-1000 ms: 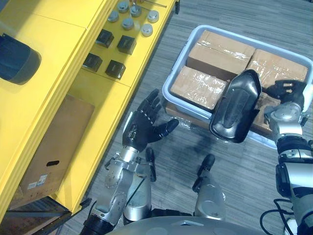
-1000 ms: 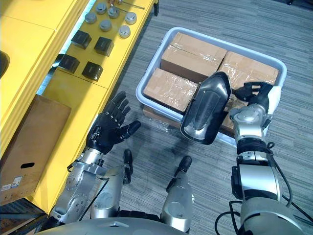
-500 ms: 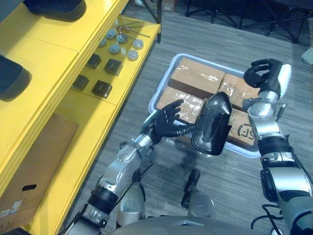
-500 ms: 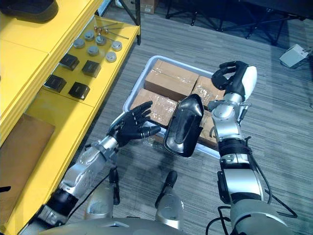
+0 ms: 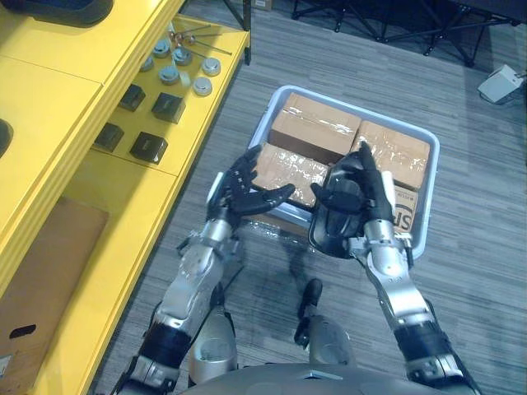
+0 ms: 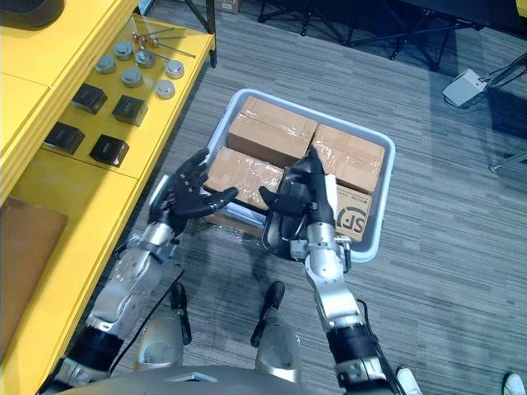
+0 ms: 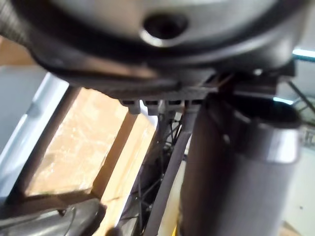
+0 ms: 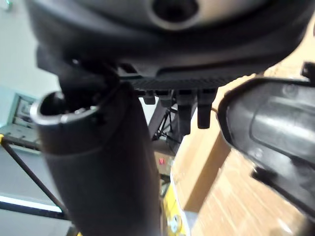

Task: Walk over and take three plastic housings, then place them on the shelf

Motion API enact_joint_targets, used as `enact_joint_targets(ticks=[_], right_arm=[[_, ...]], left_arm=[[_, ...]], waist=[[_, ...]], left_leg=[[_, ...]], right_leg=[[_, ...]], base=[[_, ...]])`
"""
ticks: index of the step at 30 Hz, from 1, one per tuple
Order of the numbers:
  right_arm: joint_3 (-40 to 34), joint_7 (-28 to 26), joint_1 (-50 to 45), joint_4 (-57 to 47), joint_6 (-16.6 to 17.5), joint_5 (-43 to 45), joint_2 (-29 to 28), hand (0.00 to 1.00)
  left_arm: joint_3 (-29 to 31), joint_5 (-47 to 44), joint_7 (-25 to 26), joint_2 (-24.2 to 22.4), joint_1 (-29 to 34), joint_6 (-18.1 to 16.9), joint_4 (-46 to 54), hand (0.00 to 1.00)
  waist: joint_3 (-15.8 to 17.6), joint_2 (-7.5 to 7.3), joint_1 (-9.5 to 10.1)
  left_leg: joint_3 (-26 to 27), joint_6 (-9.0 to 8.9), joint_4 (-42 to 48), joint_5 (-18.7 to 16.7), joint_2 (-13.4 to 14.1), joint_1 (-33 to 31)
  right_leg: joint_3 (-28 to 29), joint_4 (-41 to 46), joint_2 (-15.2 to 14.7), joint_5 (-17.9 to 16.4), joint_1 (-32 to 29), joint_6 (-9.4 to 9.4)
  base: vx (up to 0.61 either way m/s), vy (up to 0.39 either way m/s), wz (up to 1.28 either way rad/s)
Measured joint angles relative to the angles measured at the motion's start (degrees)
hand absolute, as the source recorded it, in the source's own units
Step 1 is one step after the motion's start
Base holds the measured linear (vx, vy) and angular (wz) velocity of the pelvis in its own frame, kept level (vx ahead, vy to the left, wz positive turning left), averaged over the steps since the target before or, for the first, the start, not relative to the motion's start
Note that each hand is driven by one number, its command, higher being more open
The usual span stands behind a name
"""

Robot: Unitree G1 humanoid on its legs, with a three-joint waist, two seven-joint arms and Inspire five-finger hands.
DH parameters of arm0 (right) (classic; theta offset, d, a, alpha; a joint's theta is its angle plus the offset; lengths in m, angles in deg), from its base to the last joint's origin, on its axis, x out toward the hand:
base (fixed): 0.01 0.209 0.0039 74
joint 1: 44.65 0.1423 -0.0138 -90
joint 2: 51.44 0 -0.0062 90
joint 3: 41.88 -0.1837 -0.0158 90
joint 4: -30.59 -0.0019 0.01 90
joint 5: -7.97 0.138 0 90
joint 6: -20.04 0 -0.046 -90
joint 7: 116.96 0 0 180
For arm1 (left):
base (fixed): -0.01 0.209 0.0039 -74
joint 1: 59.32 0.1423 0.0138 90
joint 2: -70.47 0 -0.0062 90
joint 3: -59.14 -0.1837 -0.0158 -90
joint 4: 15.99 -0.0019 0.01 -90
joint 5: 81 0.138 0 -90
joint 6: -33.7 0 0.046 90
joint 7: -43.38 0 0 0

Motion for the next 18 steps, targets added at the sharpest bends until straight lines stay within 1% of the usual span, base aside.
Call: enact_joint_targets(ticks=[1,5,7,11,13,14,15,16,17,18], right_arm=[[-1.5,1.4,-1.6,-2.6,0.3,-1.3,0.0,1.0],[-6.7,5.3,-6.5,-7.6,1.3,-1.4,0.0,1.0],[-8.4,7.2,-9.4,-8.4,1.3,-1.5,-0.1,1.0],[-10.5,8.0,-13.4,-8.4,0.6,0.0,-0.2,1.0],[-11.6,7.3,-15.4,-8.5,-1.2,2.7,-0.5,1.0],[-13.2,5.9,-17.2,-8.2,-3.5,5.9,-1.5,1.0],[-14.1,4.9,-18.3,-7.8,-4.8,8.4,-2.3,1.0],[-14.4,4.3,-18.9,-7.1,-5.6,9.9,-2.5,1.0],[-14.7,2.6,-19.9,-4.3,-6.6,13.3,-2.5,1.0],[-14.6,2.1,-20.0,-2.9,-6.8,14.2,-2.5,1.0]], left_arm=[[1.3,0.2,0.0,0.0,2.1,-0.3,0.8,1.0],[3.5,-0.4,-0.7,0.1,6.5,-1.4,1.9,1.0],[4.5,-1.0,-1.8,0.2,9.6,-1.4,3.4,1.0],[5.1,-2.9,-3.3,0.1,12.3,-1.6,3.8,1.0],[5.3,-3.1,-3.6,0.0,13.0,-1.6,3.8,1.0],[5.6,-3.1,-4.0,0.0,13.6,-1.6,3.8,1.0],[5.8,-3.1,-4.2,0.0,13.9,-1.6,3.8,1.0],[6.1,-3.1,-4.4,-0.1,14.2,-1.6,3.9,1.0],[6.5,-3.1,-4.6,-0.2,14.7,-1.6,3.9,1.0],[6.6,-3.1,-4.6,-0.2,14.8,-1.6,3.9,1.0]], waist=[[-0.1,-0.1,-0.02],[-0.2,-0.41,-0.27],[-0.6,-1.05,-1.06],[-0.6,-1.22,-1.73],[-0.6,-1.22,-1.76],[-0.6,-1.22,-1.75],[-0.6,-1.22,-1.77],[-0.6,-1.24,-1.82],[-0.6,-1.24,-2.03],[-0.6,-1.25,-2.03]], left_leg=[[0.4,0.06,0.7,-0.5,0.1,0.0],[1.2,0.08,3.9,-2.8,0.7,0.4],[1.8,0.02,5.9,-4.2,1.2,0.5],[2.8,-0.25,8.8,-6.5,2.1,0.4],[3.3,-0.29,9.7,-7.1,2.5,0.4],[3.4,-0.05,10.5,-7.5,2.9,0.2],[3.4,-0.09,11.1,-7.8,3.2,0.0],[3.3,-0.15,11.3,-8.0,3.3,-0.1],[3.1,-0.14,12.2,-8.4,3.6,-0.6],[3.0,-0.17,12.5,-8.6,3.7,-0.8]], right_leg=[[0.4,0.0,0.0,0.0,0.0,0.02],[1.2,0.4,-0.1,-0.6,1.0,0.28],[1.9,1.1,0.1,-1.2,1.2,0.28],[2.9,1.0,0.3,-1.3,1.4,0.41],[3.5,1.0,0.5,-1.4,1.4,0.37],[3.6,1.0,0.7,-1.4,1.4,0.37],[3.6,1.0,0.9,-1.4,1.4,0.36],[3.7,0.9,1.0,-1.4,1.4,0.36],[3.6,0.9,1.2,-1.4,1.4,0.39],[3.6,0.8,1.3,-1.3,1.4,0.42]], base=[[0.01,0.016,-0.12],[0.0,0.024,-0.14],[-0.02,0.023,-0.14],[-0.03,0.019,-0.2],[-0.01,0.001,-0.16],[0.0,-0.004,-0.1],[0.01,-0.006,-0.08],[0.0,0.0,0.0],[0.0,0.0,0.0],[0.0,0.0,0.0]])
